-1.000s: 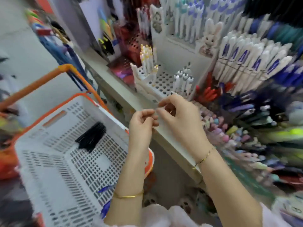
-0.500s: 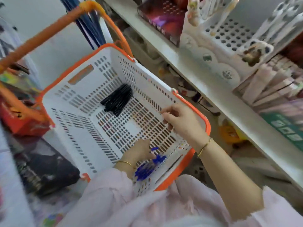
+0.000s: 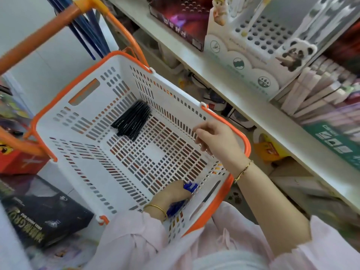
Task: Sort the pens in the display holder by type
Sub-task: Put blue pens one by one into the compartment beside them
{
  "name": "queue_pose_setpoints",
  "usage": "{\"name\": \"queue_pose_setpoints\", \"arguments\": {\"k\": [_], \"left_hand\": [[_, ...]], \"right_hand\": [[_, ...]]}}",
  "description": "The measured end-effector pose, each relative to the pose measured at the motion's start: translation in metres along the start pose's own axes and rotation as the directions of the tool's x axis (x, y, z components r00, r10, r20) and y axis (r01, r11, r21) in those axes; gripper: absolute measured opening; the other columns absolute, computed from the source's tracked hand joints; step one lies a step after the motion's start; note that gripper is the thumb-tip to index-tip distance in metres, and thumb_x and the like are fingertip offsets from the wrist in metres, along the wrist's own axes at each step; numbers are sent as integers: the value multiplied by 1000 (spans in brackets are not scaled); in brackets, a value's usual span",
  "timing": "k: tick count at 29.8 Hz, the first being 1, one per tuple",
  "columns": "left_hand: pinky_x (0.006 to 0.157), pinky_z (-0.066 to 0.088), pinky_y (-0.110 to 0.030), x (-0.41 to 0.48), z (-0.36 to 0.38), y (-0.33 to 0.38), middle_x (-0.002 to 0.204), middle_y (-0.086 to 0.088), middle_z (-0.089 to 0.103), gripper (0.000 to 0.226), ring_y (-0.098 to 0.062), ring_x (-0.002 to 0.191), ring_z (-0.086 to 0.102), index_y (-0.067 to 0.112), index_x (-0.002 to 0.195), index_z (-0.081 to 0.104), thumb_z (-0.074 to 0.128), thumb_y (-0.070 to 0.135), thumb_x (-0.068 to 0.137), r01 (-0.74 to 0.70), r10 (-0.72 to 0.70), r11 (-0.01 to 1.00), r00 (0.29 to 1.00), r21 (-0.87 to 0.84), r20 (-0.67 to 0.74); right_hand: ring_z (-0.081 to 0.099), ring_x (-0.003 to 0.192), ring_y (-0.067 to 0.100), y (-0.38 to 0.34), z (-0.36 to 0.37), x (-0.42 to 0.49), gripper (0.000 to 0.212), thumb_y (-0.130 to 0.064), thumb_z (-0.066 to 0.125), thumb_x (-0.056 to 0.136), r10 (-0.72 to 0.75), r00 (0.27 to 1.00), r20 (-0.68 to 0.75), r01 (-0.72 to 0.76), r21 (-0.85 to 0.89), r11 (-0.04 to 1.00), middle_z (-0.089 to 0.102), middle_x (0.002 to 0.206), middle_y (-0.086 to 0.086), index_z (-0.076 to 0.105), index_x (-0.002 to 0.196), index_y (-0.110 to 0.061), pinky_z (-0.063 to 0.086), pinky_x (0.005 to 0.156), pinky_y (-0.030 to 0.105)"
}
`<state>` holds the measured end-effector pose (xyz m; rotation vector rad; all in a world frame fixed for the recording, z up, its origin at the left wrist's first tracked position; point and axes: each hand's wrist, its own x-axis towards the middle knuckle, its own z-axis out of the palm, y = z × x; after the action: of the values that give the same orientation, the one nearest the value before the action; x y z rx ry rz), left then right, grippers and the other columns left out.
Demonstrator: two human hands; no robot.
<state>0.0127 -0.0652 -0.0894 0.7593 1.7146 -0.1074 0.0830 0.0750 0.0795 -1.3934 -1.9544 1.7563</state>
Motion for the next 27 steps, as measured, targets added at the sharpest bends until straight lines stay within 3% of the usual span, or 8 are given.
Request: {"name": "queue_pose_setpoints", "arguments": {"k": [7, 13, 15, 17, 19, 22, 25, 27], "left_hand": [[93, 42, -31, 0, 5, -8, 121, -5, 54, 40, -19, 106, 53, 16, 123, 48, 50, 39, 91, 94, -70, 971, 991, -222, 113], [92, 51, -38, -5, -3, -7, 102, -9, 64, 31, -22, 91, 62, 10, 108, 55, 59, 32, 87, 106, -78, 954, 991, -280, 110], [88, 55, -40, -15, -21, -2, 95, -12, 65, 25, -23, 82, 63, 5, 105, 57, 58, 23, 88, 95, -57, 920, 992, -381, 110], [76, 56, -38, -35, -49, 8, 83, -11, 63, 15, -22, 70, 62, 3, 96, 55, 58, 16, 89, 50, -22, 802, 998, -596, 54], [66, 53, -34, -67, -80, 27, 74, -10, 61, 9, -21, 62, 62, 4, 88, 53, 59, 11, 89, -72, 38, 580, 997, -811, -61], [52, 52, -28, -124, -110, 75, 71, -10, 59, 6, -19, 56, 59, 4, 88, 53, 59, 5, 86, -286, 205, 297, 951, -911, -231], [48, 51, -26, -168, -114, 137, 70, -7, 55, 17, -15, 53, 57, 4, 90, 52, 59, 12, 76, -448, 383, 201, 854, -871, -351], [49, 51, -25, -182, -107, 180, 66, -6, 55, 10, -13, 53, 55, 4, 89, 53, 54, 10, 82, -529, 456, 167, 790, -832, -410]], "right_hand": [[54, 53, 5, -2, -3, -4, 11, -14, 51, 95, -6, 1000, 15, 6, 14, 1000, 64, 77, 1, 62, 95, -17, 39, 43, 11], [54, 53, 7, -4, -13, -8, 12, -13, 51, 95, -30, 999, 23, 29, 26, 999, 64, 74, 1, 61, 91, -19, 41, 44, 14], [54, 53, 7, -6, -17, -9, 13, -13, 51, 94, -28, 999, 18, 27, 38, 999, 65, 74, 1, 62, 91, -18, 42, 45, 16], [54, 53, 7, -10, -26, -10, 12, -13, 51, 94, -31, 999, 12, 30, 78, 997, 65, 74, 3, 63, 93, -15, 42, 46, 18], [54, 53, 9, -17, -34, -13, 12, -13, 52, 94, -36, 999, 15, 33, 159, 987, 64, 72, 4, 64, 94, -13, 42, 48, 22], [53, 53, 9, -31, -50, -20, 10, -14, 53, 94, -81, 997, 7, 78, 232, 970, 63, 70, 3, 63, 96, -12, 42, 48, 24], [54, 49, 8, -47, -77, -31, 9, -15, 52, 95, -156, 987, -28, 157, 266, 951, 63, 69, 4, 61, 96, -13, 41, 45, 23], [54, 44, 10, -57, -106, -41, 10, -16, 51, 95, -163, 984, -73, 178, 330, 927, 62, 68, 8, 58, 100, -10, 39, 40, 19]]}}
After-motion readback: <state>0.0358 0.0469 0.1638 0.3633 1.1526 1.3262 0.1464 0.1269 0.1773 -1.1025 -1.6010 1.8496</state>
